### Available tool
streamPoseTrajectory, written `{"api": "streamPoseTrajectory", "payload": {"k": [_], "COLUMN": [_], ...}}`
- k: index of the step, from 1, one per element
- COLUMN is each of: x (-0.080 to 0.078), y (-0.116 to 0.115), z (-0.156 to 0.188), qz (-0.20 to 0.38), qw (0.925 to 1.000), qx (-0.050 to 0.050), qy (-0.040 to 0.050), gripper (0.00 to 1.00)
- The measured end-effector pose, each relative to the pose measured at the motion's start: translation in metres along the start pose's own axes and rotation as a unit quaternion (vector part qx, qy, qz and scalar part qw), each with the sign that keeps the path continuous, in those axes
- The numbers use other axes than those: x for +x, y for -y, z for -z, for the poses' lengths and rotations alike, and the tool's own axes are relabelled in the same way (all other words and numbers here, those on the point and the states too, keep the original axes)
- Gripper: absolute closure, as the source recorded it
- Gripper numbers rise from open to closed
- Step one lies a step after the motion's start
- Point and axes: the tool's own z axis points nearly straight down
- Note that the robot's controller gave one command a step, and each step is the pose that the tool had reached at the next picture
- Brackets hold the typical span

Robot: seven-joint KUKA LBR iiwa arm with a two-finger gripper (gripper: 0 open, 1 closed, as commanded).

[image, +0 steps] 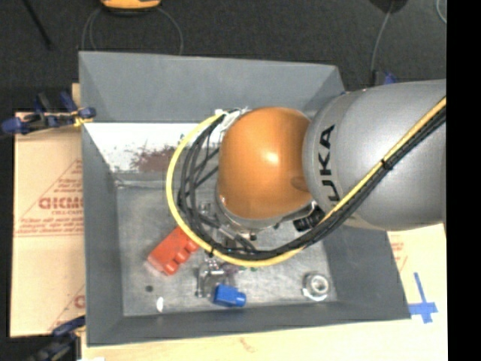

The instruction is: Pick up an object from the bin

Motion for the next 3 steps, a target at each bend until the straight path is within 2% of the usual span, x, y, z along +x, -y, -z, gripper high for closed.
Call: {"api": "streamPoseTrajectory", "payload": {"k": [1,2,3], "x": [-0.061,-0.053,-0.055], "y": [-0.020,-0.009,-0.010], "z": [-0.115,-0.142,-0.139], "qz": [0.070,0.178,0.176], "qw": [0.9976,0.9839,0.9843], "qx": [0.001,-0.001,-0.003], "qy": [0.0022,0.0121,0.0151], "gripper": [0.00,0.00,1.00]}}
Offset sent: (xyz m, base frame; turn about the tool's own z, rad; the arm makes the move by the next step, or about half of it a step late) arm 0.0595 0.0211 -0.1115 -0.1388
